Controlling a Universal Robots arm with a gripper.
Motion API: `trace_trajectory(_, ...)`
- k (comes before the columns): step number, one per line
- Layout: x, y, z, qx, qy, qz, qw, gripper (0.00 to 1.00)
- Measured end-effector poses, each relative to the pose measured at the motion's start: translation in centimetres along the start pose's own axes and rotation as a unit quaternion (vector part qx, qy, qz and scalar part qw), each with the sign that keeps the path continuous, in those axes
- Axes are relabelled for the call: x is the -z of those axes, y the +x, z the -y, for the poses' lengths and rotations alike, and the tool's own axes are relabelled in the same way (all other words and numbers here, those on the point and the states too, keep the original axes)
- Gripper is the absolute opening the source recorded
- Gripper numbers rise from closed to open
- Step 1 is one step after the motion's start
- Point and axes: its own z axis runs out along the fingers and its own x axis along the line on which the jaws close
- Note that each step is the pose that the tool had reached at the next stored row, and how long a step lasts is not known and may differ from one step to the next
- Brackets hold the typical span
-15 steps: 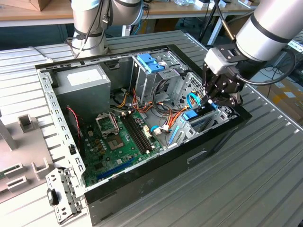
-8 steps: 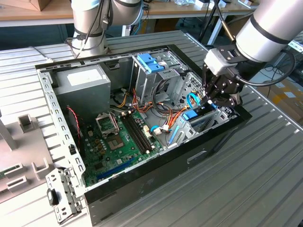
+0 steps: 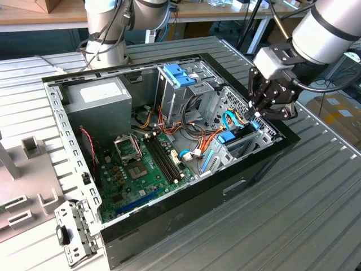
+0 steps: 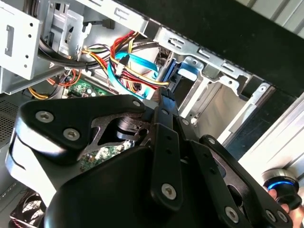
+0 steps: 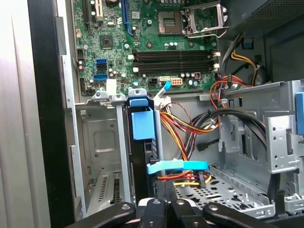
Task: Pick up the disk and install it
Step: 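Insert the second disk wire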
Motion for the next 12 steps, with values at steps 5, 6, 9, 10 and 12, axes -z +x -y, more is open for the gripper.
trace_trajectory(5, 0.22, -0.06, 0.24, 0.000, -0.0002, 0.0006, 1.00000, 0.11)
trace_trajectory(6, 0.22, -0.06, 0.24, 0.000, -0.0002, 0.0006, 1.00000, 0.11)
trace_trajectory(9, 0.22, -0.06, 0.27, 0.000, -0.0002, 0.0006, 1.00000, 0.11)
trace_trajectory(10, 0.22, -0.06, 0.28, 0.000, -0.0002, 0.0006, 1.00000, 0.11)
trace_trajectory(12, 0.22, -0.06, 0.29, 0.000, -0.0002, 0.0006, 1.00000, 0.11)
